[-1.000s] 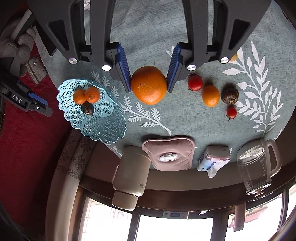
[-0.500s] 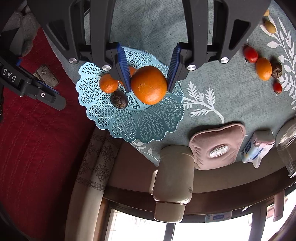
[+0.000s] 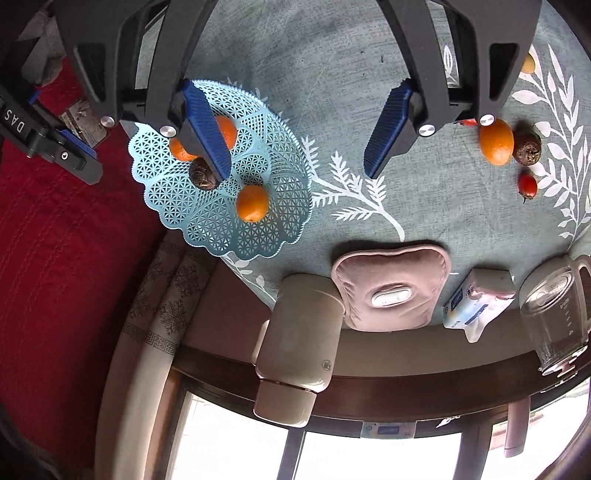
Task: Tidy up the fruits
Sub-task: 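Lower the held orange into the basket and open the left gripper, then move the left gripper back to the table and close on a dark brown fruit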
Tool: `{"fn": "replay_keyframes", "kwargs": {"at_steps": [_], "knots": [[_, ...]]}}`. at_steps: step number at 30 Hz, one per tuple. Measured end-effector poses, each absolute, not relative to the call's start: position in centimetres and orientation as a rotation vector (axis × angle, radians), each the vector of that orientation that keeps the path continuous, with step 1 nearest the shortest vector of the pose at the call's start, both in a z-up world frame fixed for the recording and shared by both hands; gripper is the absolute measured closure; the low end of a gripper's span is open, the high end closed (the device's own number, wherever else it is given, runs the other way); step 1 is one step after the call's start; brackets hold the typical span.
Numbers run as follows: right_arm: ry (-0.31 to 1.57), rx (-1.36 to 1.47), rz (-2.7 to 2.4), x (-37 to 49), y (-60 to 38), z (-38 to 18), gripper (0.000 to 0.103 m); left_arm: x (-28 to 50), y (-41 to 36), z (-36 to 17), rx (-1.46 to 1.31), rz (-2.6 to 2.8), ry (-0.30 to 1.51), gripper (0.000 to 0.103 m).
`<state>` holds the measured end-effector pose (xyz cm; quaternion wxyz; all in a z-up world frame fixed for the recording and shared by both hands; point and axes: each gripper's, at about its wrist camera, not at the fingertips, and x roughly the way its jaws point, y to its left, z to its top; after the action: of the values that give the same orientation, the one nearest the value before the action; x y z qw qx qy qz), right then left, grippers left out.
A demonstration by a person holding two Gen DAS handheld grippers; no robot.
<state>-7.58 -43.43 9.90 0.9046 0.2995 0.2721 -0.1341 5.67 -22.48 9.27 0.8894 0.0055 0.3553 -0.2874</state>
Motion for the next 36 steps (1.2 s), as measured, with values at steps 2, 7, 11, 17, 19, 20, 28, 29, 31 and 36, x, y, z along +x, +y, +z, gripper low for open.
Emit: {"fn": "replay_keyframes", "kwargs": {"at_steps": [2,7,11,17,19,20,28,29,31,36], "knots": [[0.551,0.612,-0.267,-7.8,-43.1,10.3,0.039,5.7,-21.8,9.8,0.008,-0.583,0.725,0.027],[0.515,0.614,-0.25,-8.4,-42.6,11.3,0.031,5.3,-20.2,11.2,0.008,-0.556,0.685,0.022],[0.486,0.616,-0.242,-8.9,-42.3,11.9,0.027,5.1,-19.0,12.3,0.013,-0.538,0.658,0.02],[0.467,0.612,-0.222,-9.0,-41.4,12.4,0.025,5.0,-16.2,13.9,0.016,-0.497,0.62,0.015],[0.467,0.603,-0.211,-9.0,-40.8,12.5,0.025,5.2,-14.9,14.5,0.008,-0.475,0.61,0.015],[0.468,0.599,-0.205,-9.0,-40.5,12.6,0.025,5.2,-14.2,14.7,0.003,-0.463,0.606,0.015],[0.469,0.561,-0.158,-8.6,-38.3,13.1,0.025,6.3,-8.8,16.0,-0.043,-0.36,0.585,0.015],[0.468,0.553,-0.156,-8.6,-38.0,13.2,0.025,6.5,-8.2,16.1,-0.05,-0.348,0.586,0.015],[0.468,0.541,-0.149,-8.6,-37.5,13.3,0.025,6.7,-7.1,16.1,-0.066,-0.328,0.589,0.015],[0.474,0.525,-0.124,-8.3,-36.4,13.4,0.025,7.5,-4.9,15.4,-0.093,-0.285,0.607,0.015]]}}
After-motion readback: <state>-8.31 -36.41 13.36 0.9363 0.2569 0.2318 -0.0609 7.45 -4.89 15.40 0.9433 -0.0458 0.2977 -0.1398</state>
